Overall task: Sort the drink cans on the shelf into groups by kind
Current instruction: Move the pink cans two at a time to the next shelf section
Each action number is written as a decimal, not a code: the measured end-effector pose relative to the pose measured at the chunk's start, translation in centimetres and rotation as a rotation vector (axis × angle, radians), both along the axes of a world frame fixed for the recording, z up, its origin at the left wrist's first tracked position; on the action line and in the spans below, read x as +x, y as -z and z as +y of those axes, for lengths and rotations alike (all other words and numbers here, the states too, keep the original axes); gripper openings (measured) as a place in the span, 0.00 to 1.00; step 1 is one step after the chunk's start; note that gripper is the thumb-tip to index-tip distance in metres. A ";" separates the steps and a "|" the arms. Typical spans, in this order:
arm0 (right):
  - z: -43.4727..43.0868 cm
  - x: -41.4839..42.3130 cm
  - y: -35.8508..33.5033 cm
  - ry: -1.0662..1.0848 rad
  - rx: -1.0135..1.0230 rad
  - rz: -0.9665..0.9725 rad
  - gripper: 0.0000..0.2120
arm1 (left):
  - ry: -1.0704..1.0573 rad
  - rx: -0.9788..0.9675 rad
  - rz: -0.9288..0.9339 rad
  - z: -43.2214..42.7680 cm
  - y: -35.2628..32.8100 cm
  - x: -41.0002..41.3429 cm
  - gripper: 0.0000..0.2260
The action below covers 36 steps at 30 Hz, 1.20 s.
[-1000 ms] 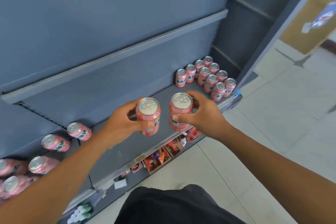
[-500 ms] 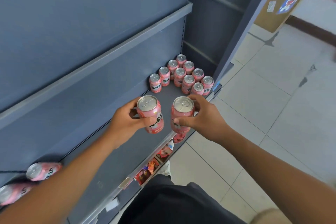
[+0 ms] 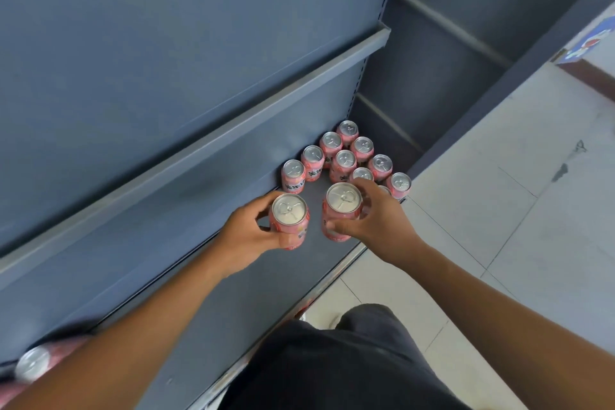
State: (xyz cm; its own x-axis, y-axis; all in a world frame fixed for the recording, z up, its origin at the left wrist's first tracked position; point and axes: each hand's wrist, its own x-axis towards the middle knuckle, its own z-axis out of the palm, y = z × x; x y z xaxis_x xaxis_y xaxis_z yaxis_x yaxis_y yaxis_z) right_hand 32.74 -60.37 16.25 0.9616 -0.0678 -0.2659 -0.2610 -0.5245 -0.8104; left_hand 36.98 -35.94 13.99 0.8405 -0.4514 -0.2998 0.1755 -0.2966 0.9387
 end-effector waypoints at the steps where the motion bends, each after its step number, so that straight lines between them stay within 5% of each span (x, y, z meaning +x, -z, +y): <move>1: -0.1 0.7 0.4 -0.013 -0.001 0.010 0.35 | -0.022 -0.012 0.010 -0.1 0.3 0.3 0.26; 11: -1.7 8.2 3.6 0.027 0.249 0.138 0.25 | -0.453 -0.177 0.251 -3.0 2.4 2.8 0.32; 16: -3.0 11.0 4.1 0.077 0.618 0.431 0.38 | -0.610 -0.379 0.429 -6.6 2.7 3.5 0.23; 19: -4.0 12.4 4.5 -0.013 0.666 0.500 0.22 | -0.642 -0.310 0.407 -9.6 3.2 4.4 0.24; 28: -7.0 15.8 8.0 -0.190 0.279 0.369 0.22 | -0.724 -0.103 0.315 -12.9 7.5 5.4 0.26; 36: -6.2 17.2 12.1 -0.227 0.190 0.259 0.27 | -0.803 0.041 0.218 -13.5 12.6 5.5 0.26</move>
